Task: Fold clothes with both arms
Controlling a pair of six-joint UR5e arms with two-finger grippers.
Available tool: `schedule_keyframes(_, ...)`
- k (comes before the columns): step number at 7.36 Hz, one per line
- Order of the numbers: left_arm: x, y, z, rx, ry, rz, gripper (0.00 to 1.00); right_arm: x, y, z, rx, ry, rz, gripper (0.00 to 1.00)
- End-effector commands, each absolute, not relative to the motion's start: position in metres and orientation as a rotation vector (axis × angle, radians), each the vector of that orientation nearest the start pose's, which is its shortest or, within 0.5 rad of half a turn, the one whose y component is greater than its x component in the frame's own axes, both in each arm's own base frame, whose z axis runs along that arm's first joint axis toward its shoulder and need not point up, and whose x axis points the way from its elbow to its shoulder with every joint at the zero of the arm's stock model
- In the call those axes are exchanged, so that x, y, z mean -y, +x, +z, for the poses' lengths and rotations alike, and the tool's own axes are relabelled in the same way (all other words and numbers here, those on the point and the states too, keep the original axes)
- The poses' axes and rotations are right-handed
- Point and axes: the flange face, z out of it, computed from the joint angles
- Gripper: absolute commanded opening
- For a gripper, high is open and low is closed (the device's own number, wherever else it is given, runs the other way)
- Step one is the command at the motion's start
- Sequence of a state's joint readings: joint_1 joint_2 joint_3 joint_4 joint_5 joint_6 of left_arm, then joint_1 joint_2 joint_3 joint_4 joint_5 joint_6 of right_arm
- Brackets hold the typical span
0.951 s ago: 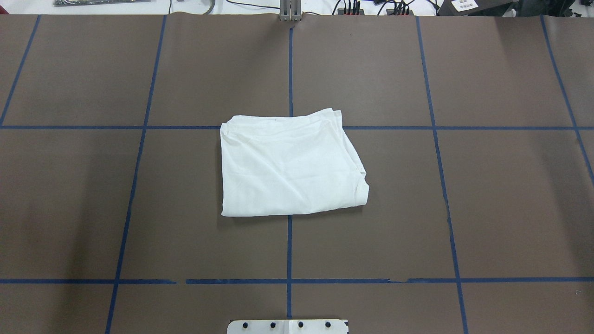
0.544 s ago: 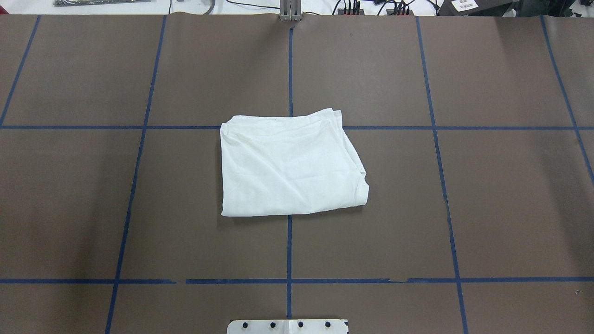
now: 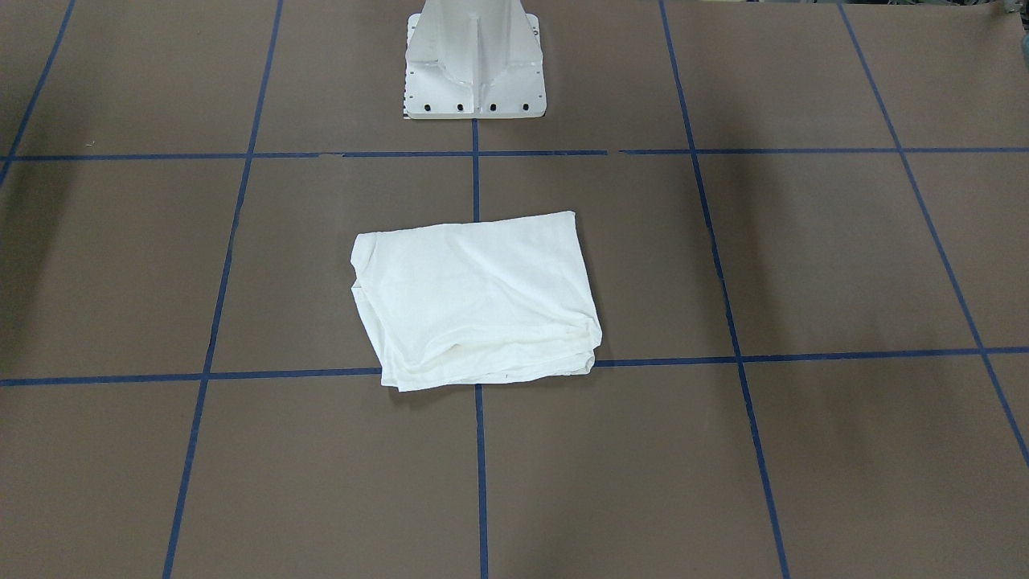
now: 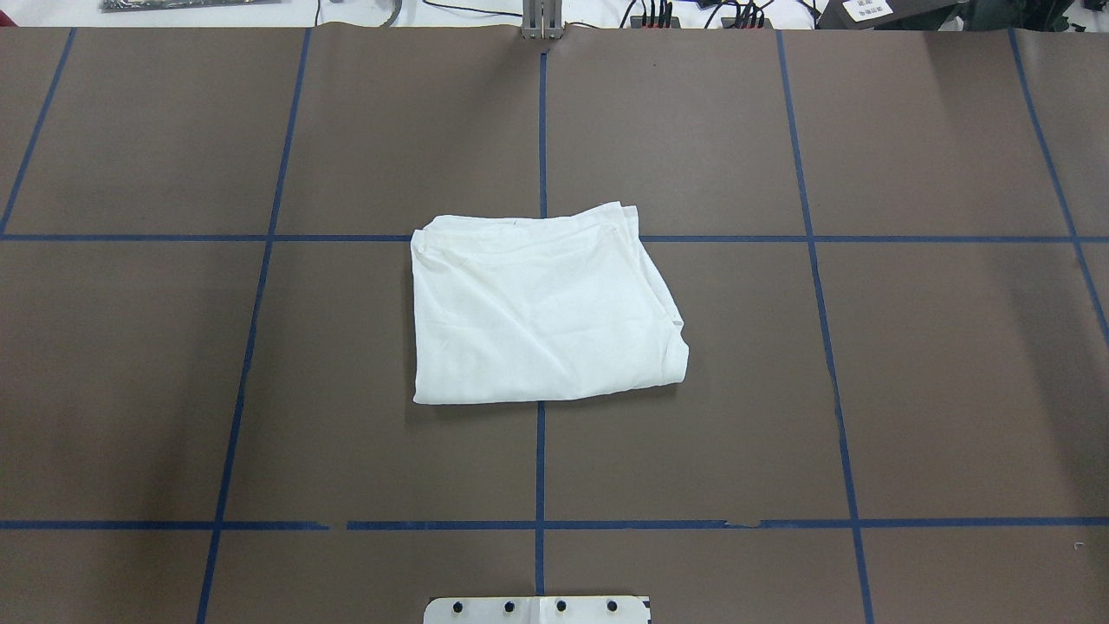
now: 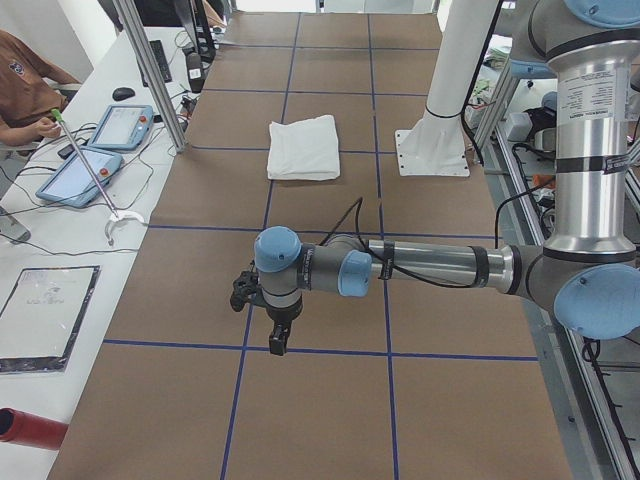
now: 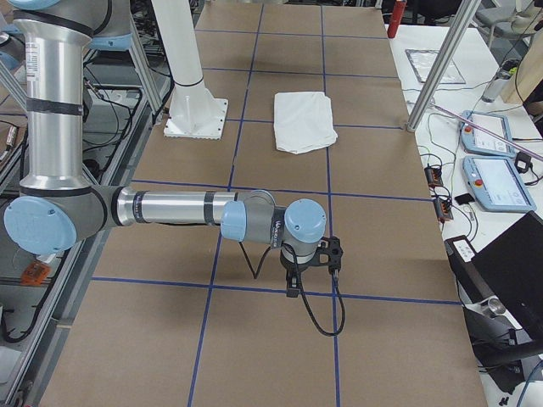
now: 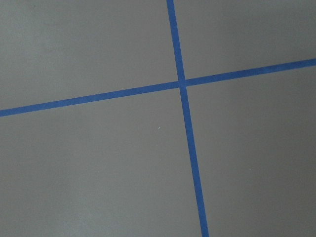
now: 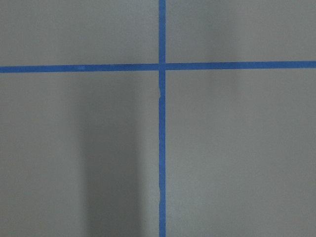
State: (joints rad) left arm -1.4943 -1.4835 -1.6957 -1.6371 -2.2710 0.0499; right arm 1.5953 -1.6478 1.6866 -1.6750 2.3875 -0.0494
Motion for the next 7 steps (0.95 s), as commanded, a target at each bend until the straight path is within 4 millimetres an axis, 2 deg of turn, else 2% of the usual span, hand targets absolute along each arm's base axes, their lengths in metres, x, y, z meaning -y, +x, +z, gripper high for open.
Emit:
schedule_keyframes(1, 0.466, -0.035, 0.635, -0.702, 0.094, 0.158, 0.99, 0.448, 0.072, 0.649, 0.813, -0.032, 0.002, 1.0)
schedule_keyframes(3, 0.466, -0.036, 0.635, -0.702, 0.096, 0.157, 0.99, 0.435, 0.072, 0.653, 0.813, -0.041, 0.008, 1.0)
schedule_keyframes(5, 0.467, -0.036, 0.635, -0.702, 0.098, 0.157, 0.99, 0.433, 0.073, 0.654, 0.816, -0.043, 0.012, 1.0)
schedule_keyframes(7, 0.466, -0.046, 0.634, -0.701, 0.106, 0.137, 0.99, 0.434, 0.074, 0.653, 0.816, -0.038, 0.012, 1.0)
